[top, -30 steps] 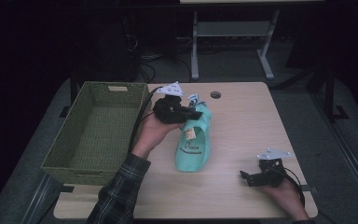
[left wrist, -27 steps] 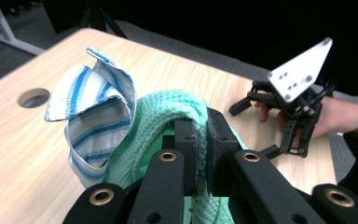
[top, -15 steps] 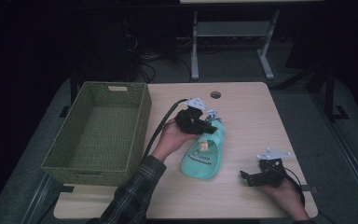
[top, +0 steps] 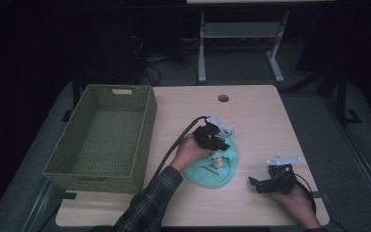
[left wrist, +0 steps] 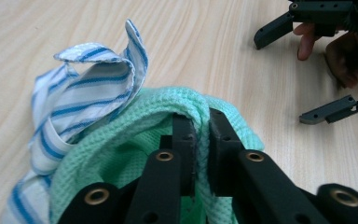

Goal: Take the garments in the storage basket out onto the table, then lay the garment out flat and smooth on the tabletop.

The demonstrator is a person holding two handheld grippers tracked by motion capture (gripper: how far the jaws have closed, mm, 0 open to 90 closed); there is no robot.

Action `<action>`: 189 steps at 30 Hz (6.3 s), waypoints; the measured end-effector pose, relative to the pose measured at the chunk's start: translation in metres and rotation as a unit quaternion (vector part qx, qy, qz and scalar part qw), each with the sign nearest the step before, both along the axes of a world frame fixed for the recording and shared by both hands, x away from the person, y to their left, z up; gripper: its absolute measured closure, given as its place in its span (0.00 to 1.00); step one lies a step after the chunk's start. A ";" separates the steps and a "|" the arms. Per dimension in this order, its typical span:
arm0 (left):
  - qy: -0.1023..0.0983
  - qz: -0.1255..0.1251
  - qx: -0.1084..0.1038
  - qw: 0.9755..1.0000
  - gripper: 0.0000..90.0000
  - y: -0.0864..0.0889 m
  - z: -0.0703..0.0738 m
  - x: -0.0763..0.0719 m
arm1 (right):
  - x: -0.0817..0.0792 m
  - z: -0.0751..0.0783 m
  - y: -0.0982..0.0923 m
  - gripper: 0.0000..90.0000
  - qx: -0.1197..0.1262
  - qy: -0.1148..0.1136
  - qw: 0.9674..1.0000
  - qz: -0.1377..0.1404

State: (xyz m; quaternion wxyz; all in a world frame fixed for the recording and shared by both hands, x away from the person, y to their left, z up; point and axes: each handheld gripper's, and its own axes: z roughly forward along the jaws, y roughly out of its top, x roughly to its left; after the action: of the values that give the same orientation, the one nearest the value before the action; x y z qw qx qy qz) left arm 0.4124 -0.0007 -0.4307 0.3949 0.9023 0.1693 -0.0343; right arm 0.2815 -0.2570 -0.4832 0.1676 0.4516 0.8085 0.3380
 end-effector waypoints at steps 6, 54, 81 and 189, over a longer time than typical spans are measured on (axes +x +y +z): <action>0.005 0.005 0.001 1.000 0.71 0.003 0.005 -0.001 | 0.000 0.000 0.000 0.00 0.000 0.000 1.000 0.000; -0.007 0.065 0.048 0.997 1.00 0.092 -0.008 -0.091 | 0.001 0.000 0.000 0.00 -0.003 -0.003 1.000 0.001; -0.015 0.072 0.102 0.992 1.00 0.083 -0.025 -0.092 | 0.052 0.036 0.011 0.38 0.010 -0.025 0.999 0.032; 0.013 0.081 0.098 0.992 1.00 0.084 -0.024 -0.088 | 0.178 0.066 0.135 0.99 -0.037 0.011 0.992 0.117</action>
State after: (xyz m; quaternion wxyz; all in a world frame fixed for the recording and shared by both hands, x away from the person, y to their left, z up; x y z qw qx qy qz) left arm 0.3245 0.0830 -0.4549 0.3036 0.9195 0.2496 0.0032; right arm 0.4590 -0.1223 -0.4170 0.1345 0.3508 0.8695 0.3207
